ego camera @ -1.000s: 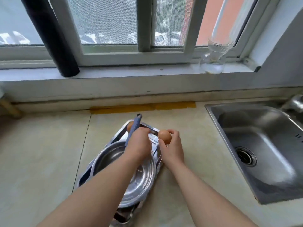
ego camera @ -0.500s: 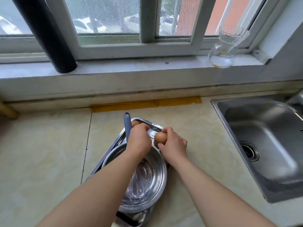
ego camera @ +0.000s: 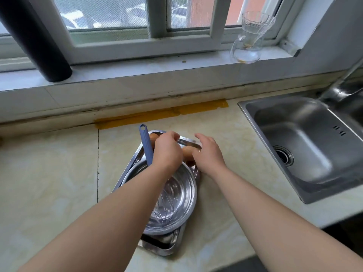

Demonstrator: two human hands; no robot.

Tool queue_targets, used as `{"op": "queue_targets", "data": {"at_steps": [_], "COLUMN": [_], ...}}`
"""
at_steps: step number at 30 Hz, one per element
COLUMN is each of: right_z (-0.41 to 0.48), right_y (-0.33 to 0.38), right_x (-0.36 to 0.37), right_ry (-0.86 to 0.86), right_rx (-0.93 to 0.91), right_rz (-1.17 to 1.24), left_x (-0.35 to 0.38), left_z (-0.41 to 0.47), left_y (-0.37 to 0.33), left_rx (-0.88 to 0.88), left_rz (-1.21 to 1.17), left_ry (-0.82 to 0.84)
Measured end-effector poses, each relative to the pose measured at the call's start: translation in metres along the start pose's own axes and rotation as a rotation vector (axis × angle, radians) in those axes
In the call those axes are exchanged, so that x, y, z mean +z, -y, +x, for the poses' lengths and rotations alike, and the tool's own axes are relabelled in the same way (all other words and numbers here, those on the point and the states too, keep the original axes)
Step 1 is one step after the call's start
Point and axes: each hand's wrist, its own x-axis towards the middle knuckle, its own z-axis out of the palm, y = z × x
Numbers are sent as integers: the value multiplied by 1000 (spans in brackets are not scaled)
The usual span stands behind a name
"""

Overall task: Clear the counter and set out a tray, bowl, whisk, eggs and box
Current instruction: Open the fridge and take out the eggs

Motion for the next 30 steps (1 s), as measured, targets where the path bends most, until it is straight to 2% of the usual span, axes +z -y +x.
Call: {"op": "queue_targets", "data": {"at_steps": [10,18,30], "right_z": [-30,-81,-231], "right_y": [-40,-104,-231], "right_x": [-56,-120,-219], "right_ry": [-247,-443,-735], "right_rx": [147,269,465], "right_rz": [181,209,271], "left_x": [44,107,217], "left_z": [-21,-69,-230], "left_y": [-46,-103,-193], "left_rx": [131,311,574], "left_rz": [-75,-123,-79], "left_ry": [80,197,415]}}
